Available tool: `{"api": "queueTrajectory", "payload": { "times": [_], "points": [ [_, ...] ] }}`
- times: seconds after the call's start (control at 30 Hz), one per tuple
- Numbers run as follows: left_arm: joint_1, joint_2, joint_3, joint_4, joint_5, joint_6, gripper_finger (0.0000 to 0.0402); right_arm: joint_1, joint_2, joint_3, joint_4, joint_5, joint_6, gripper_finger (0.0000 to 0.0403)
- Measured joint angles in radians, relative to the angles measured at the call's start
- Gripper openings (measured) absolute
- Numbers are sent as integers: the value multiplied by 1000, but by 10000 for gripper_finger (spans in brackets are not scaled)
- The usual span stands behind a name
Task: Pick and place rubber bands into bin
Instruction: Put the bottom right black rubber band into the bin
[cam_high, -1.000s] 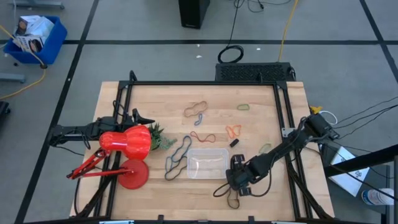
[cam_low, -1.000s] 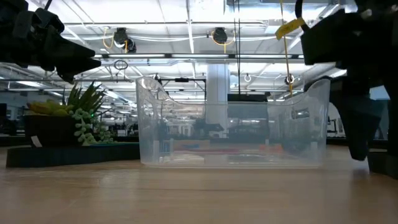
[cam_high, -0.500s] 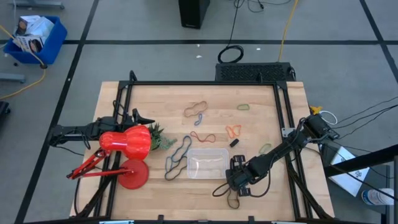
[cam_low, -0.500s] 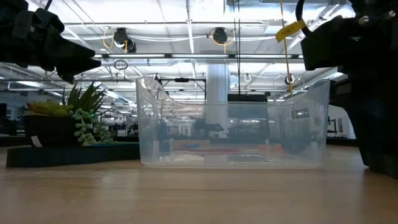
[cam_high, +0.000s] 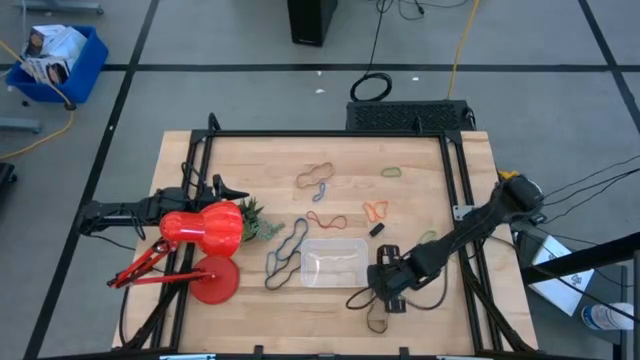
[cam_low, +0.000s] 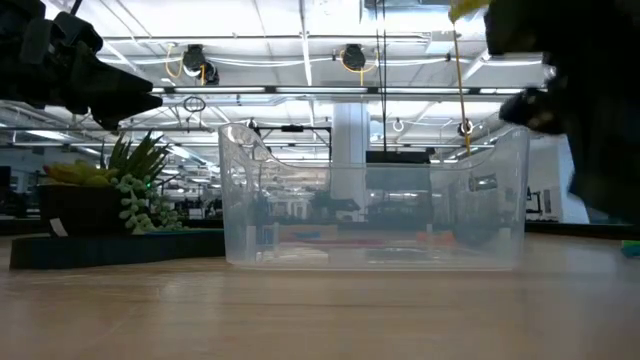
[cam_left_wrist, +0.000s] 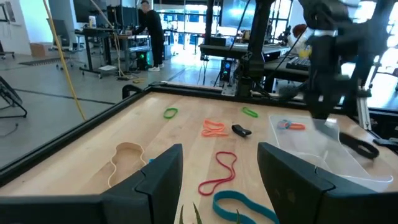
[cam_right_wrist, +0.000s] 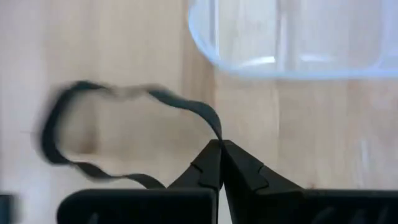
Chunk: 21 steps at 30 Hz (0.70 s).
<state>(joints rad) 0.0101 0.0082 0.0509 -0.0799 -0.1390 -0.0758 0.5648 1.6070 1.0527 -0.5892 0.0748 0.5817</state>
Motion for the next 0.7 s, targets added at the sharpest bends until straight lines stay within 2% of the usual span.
{"api": "queueTrajectory", "payload": {
  "times": [0.17, 0.3, 0.4, 0.53, 0.7],
  "points": [
    [0, 0, 0, 1, 0, 3, 214, 0, -175, 0, 3, 63, 42, 1],
    [0, 0, 0, 1, 0, 3, 214, 0, -314, 0, 57, 215, -41, 1],
    [0, 0, 0, 1, 0, 3, 214, 0, -405, 1, 170, 365, -208, 1],
    [0, 0, 0, 2, -1, 2, 214, -10, -479, 1, 411, 544, -433, 1],
    [0, 0, 0, 2, -1, 2, 214, -63, -502, 2, 670, 609, -746, 0]
  ]
}}
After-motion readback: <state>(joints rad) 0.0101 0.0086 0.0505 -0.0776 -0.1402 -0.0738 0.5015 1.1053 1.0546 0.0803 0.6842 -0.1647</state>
